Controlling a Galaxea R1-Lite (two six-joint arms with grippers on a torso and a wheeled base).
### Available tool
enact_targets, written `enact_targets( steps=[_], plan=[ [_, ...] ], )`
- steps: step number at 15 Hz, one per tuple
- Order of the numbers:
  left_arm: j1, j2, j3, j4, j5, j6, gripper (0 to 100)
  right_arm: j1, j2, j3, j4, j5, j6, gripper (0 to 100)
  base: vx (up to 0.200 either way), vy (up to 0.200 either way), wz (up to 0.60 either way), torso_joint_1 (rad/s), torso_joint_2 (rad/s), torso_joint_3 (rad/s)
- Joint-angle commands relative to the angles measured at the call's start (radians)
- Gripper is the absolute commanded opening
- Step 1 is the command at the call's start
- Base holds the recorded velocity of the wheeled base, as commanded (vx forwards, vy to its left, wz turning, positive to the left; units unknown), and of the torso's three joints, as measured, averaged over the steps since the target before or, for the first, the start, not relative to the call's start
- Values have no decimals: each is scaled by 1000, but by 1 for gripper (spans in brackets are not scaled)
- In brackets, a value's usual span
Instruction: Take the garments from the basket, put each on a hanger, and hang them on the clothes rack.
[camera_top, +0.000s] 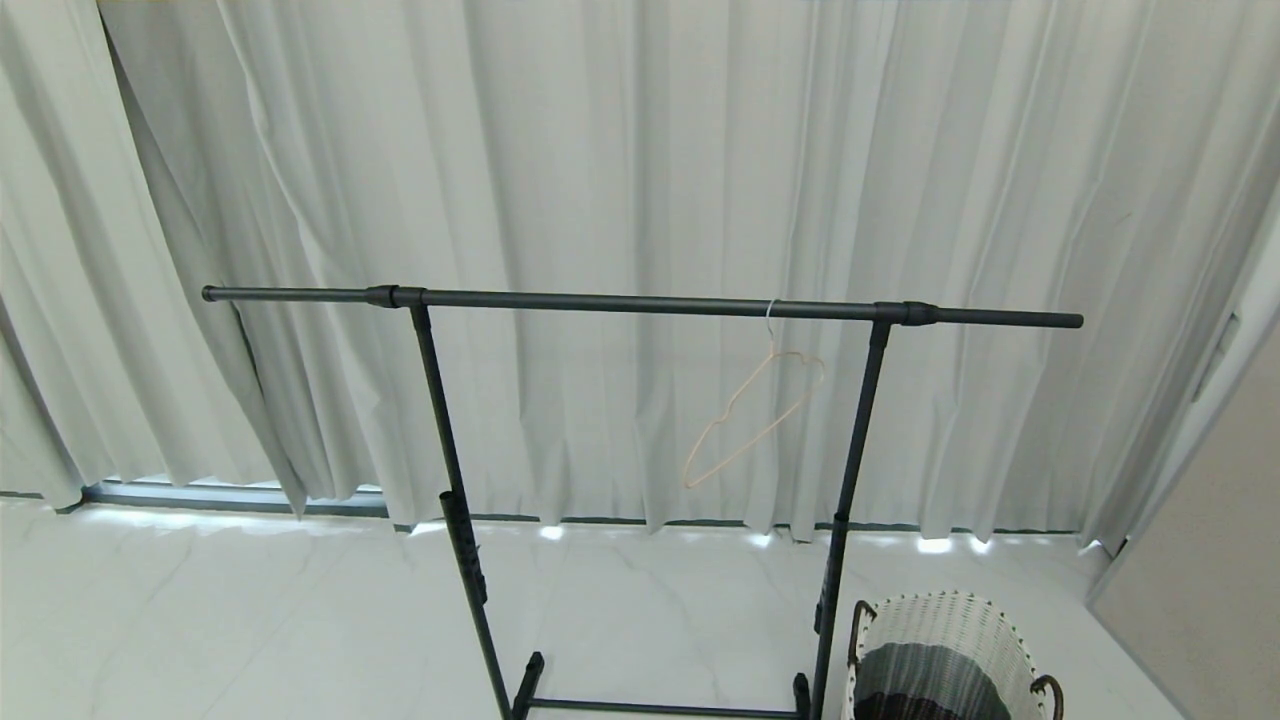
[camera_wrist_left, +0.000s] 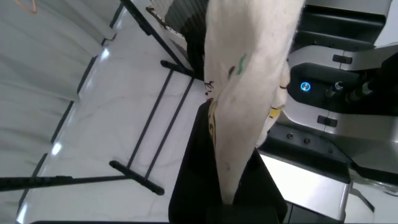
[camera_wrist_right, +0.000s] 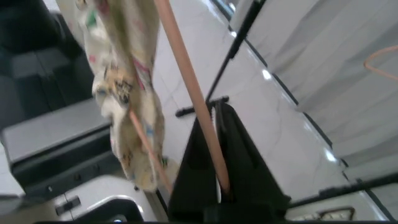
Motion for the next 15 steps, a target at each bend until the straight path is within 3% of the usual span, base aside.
enact_targets(
  steps=[1,4,8,11,14,15],
  plan=[
    [1,-2,-1,-2,3,0,0,0,1,1,8,-4,-7,100,0,0,0,0,0,0],
    [51,-6,10,0,49,2,0,-40,-11,6,6,-10,-15,100,0,0,0,0,0,0],
    [181,-60,37,0,216,5,0,-165,-24,-5,6,-9,-19,100,0,0,0,0,0,0],
    [261,-74,2,-26,230,0,0,-190,-22,-5,6,-4,-19,100,0,0,0,0,0,0],
    [341,-65,-24,-175,228,3,0,-190,7,-50,6,2,-25,100,0,0,0,0,0,0],
    [353,-68,-39,-184,228,5,0,-191,19,-77,6,5,-24,100,0,0,0,0,0,0]
  ],
)
